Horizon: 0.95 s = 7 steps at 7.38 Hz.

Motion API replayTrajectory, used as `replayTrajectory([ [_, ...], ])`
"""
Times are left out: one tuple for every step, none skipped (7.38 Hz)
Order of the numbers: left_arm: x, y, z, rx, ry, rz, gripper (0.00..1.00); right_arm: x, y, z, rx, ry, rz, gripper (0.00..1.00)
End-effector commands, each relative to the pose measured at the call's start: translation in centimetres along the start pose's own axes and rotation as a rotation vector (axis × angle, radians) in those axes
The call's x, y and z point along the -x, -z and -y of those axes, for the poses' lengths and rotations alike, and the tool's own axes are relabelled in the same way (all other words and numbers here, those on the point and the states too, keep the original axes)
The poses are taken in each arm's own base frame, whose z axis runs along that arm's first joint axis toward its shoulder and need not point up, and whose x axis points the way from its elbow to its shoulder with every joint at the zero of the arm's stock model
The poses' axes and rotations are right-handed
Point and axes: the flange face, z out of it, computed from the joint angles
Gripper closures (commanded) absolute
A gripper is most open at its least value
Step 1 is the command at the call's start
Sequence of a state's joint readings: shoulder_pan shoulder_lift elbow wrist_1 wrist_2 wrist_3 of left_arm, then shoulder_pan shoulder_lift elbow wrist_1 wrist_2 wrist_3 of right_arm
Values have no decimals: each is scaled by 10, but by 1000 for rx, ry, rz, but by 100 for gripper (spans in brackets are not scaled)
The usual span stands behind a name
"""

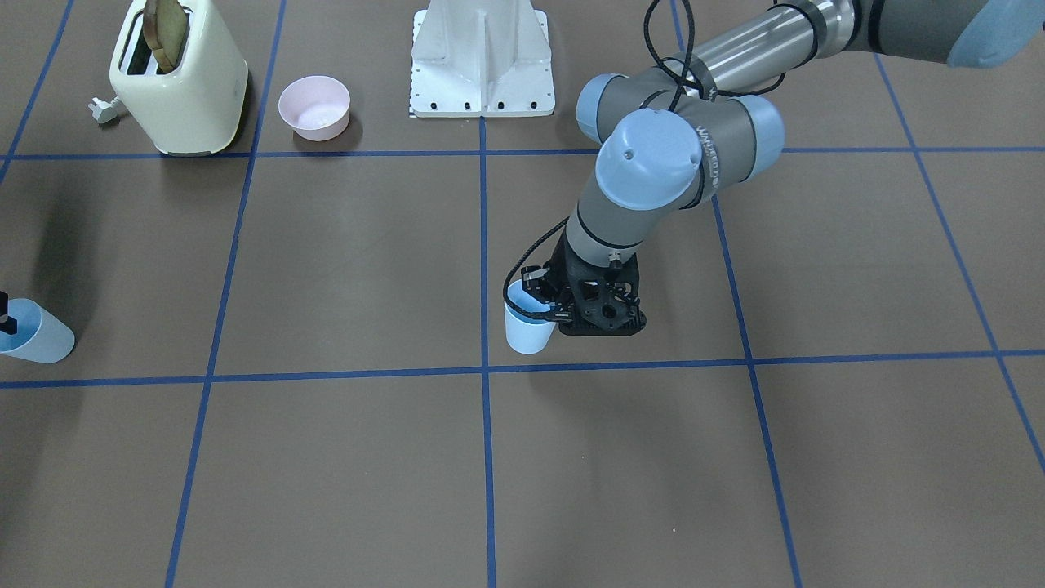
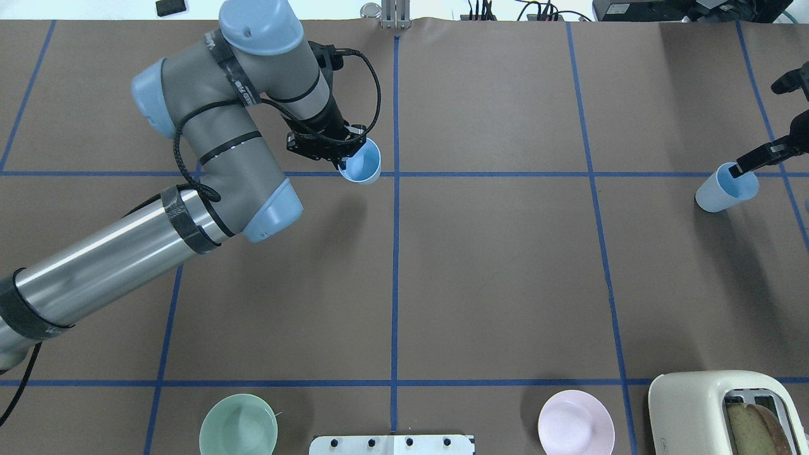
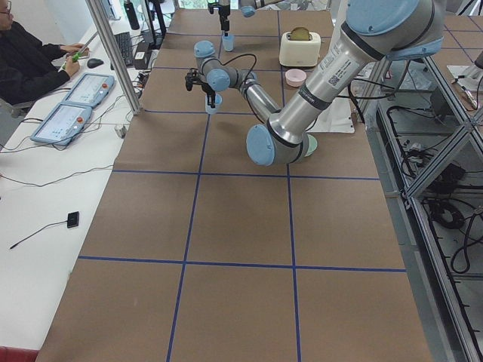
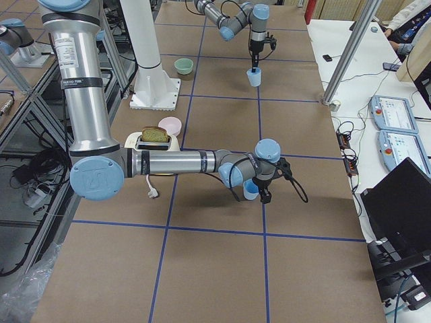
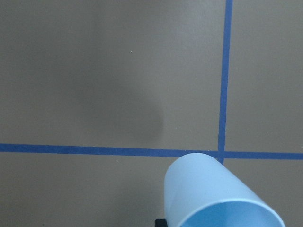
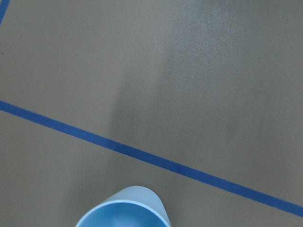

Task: Stack blue cups with both arms
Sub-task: 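Carry the light-blue cup with the left gripper to the table center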

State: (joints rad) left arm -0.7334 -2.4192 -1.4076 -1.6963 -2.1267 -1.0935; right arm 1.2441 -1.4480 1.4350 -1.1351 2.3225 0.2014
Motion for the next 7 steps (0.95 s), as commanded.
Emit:
replayTrajectory([
  [-37, -26, -18, 27, -18, 14, 100, -1, -1, -2, 1, -1, -2, 1],
  [-38, -28, -20, 31, -19, 14, 100, -2, -1, -3, 3, -1, -1, 1],
  [-38, -41, -25, 47, -23, 24, 100, -2, -1, -4, 4, -3, -1, 1],
  [-41, -45, -27, 53, -24, 25, 100, -2, -2, -4, 4, -2, -2, 1],
  [-41, -45, -27, 52, -25, 24, 100, -2, -2, -4, 4, -2, -2, 1],
  [-41, -46, -27, 52, -27, 24, 100, -2, -1, -3, 3, -1, -1, 1],
  [-40, -48, -27, 52, -29, 22, 100, -2, -2, -4, 4, -2, -2, 1],
])
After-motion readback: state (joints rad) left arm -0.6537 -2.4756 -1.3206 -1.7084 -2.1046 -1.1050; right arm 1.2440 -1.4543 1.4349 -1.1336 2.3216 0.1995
